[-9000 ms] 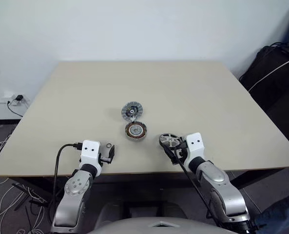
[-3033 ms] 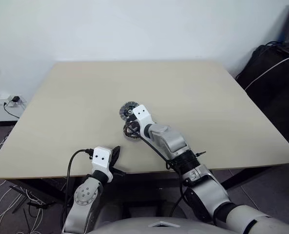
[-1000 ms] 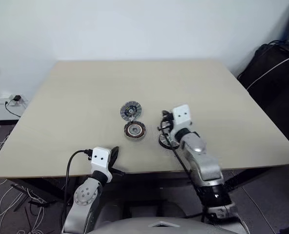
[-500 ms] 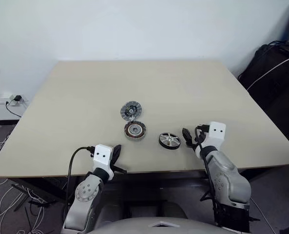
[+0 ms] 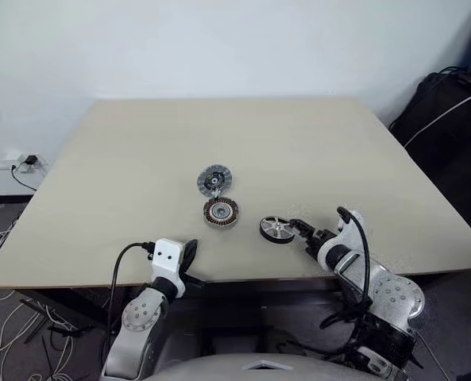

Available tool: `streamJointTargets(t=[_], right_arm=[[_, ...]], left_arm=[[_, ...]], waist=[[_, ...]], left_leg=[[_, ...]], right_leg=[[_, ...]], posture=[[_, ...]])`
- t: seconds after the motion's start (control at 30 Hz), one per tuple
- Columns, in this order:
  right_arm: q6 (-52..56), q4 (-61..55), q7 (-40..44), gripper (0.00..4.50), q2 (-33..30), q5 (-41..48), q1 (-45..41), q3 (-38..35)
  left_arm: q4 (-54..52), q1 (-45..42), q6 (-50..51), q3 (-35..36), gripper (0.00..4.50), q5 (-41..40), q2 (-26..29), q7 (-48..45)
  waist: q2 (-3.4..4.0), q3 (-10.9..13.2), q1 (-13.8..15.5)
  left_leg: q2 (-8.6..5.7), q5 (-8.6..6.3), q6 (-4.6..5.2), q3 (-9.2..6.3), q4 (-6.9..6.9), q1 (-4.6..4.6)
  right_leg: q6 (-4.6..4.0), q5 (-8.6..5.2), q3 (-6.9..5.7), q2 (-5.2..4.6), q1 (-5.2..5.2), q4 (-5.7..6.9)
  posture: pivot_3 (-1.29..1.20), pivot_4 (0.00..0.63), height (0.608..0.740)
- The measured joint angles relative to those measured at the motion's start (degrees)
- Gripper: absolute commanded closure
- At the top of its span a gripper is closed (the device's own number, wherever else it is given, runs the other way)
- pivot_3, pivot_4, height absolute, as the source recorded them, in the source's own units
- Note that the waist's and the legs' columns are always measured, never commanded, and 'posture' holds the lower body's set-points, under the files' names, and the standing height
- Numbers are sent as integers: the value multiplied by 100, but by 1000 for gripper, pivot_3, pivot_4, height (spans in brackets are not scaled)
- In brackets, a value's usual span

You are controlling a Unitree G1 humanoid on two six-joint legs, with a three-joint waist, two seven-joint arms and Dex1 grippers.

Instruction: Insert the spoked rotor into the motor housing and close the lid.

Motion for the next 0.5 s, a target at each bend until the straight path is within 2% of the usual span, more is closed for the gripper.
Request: streamJointTargets(t=[0.2, 0.5], right_arm=[[66, 550, -521, 626, 75, 479, -184, -305], [-83, 1136, -819, 626, 82, 1287, -171, -376]], left_arm=[[0, 1, 6, 0, 4500, 0, -3, 1], [0, 7, 66, 2, 4500, -1, 0, 0]], waist=[[17, -10, -10], [22, -16, -68]], left_leg=[[0, 1, 3, 1, 0, 0], [3, 3, 7, 2, 2, 3]], right_leg=[[1, 0, 0, 2, 0, 0], [4, 2, 1, 8, 5, 1]], posture=[[0, 0, 740], [0, 0, 740]])
